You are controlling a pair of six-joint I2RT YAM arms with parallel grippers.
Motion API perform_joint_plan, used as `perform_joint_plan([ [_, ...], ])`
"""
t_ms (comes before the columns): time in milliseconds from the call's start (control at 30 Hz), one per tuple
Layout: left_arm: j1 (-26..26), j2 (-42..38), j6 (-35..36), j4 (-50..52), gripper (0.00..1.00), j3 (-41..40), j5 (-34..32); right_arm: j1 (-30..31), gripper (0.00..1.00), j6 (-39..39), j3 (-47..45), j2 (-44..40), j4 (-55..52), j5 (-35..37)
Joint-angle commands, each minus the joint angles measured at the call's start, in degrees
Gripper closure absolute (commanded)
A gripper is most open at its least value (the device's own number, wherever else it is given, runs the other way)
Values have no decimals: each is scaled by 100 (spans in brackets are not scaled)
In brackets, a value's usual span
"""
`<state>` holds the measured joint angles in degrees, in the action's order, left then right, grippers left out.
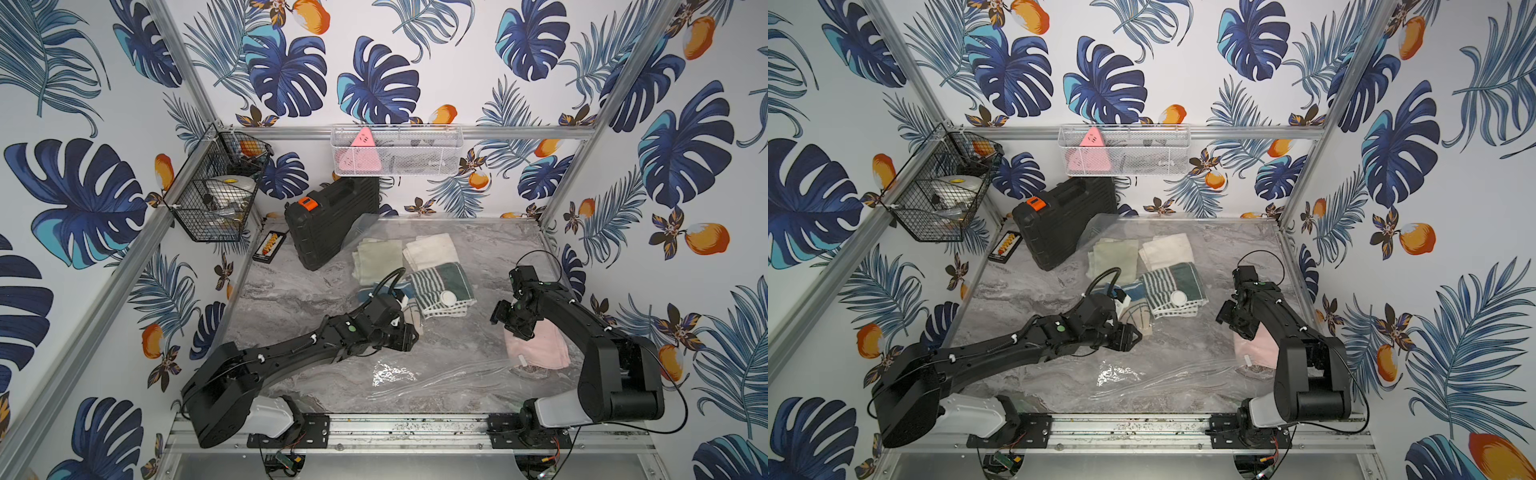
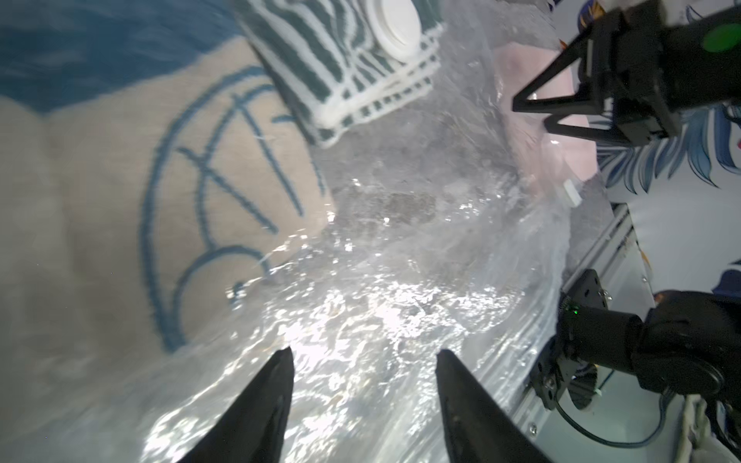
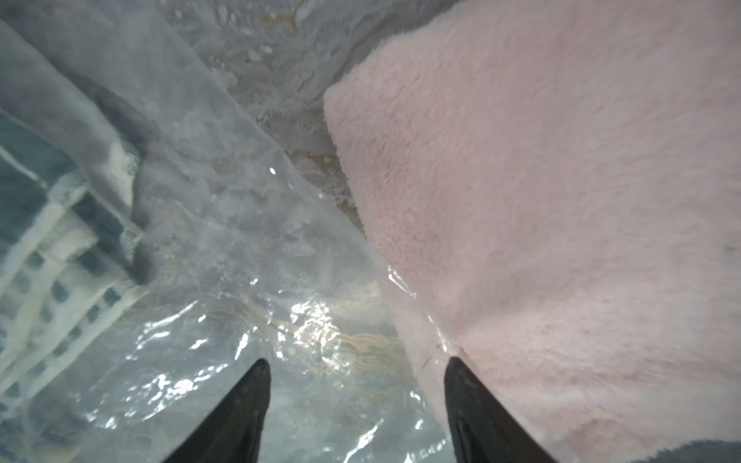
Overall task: Place the folded towel into the vacuum bag
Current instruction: Adjust the vacuum bag at the center of the board, then pick up the towel from the center of the board.
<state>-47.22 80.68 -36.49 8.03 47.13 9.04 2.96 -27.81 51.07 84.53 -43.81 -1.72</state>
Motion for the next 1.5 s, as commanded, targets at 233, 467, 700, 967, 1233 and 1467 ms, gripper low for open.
perform_joint_plan([
  [233,-33,70,255,-285,39,119,-412,1166,34,-557,-364,80,527,-1341],
  [467,-233,643,335,-631,39,515,89,537,32,-291,182,-653,-320,-1335],
  [700,-626,1660,288,-1291,40,988,330,-851,17,-280,594,-1083,-835,168],
  [967,-499,1912,26,-1646,41,185,-52,-1765,10,-918,76,-491,109,346],
  [1233,214,1537,-268,-1355,41,-592,-262,-1908,9,-1069,223,660,672,-268],
  [1467,272,1099,-227,-1102,41,-582,-115,-1913,9,-1305,-248,1063,1178,-443],
])
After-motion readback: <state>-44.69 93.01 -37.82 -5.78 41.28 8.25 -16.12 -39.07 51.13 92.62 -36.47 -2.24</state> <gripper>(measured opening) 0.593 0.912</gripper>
